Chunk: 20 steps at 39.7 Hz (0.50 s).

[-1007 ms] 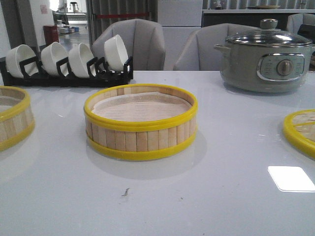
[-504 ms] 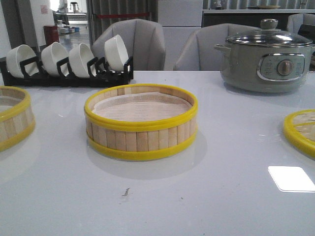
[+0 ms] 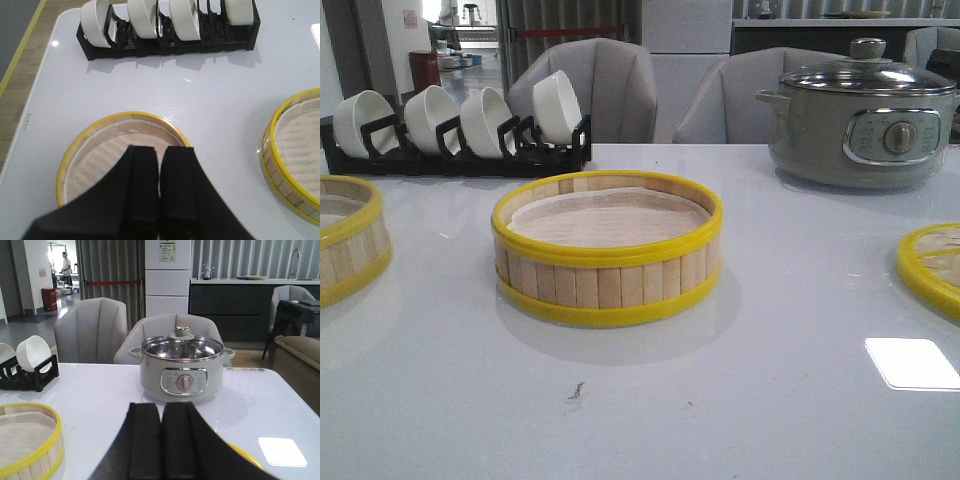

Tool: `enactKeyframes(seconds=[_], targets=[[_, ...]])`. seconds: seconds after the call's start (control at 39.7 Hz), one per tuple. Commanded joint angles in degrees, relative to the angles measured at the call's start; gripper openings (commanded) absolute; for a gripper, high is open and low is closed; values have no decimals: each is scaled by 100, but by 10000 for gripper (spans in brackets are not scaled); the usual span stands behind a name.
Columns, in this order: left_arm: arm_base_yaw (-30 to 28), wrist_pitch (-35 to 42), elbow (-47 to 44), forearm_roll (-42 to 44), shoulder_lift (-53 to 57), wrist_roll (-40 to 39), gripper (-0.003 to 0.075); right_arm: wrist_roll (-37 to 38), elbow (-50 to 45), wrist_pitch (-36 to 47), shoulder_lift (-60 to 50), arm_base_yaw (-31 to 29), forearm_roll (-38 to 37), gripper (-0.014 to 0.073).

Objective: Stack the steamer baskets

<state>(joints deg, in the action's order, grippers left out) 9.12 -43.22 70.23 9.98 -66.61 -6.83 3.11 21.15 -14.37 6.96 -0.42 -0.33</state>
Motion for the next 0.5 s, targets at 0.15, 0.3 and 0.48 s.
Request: enactKeyframes(seconds=[0.15,0.3,0.48], targets=[[1,320,219,57,88,-11,86,-25,1947,-372,2607,-22,-94,35],[1,295,219,57,88,-11,86,-25,2680,-950,3607,-22,-94,35],[1,251,219,57,88,-11,86,-20,2803,-682,4057,-22,-68,35]])
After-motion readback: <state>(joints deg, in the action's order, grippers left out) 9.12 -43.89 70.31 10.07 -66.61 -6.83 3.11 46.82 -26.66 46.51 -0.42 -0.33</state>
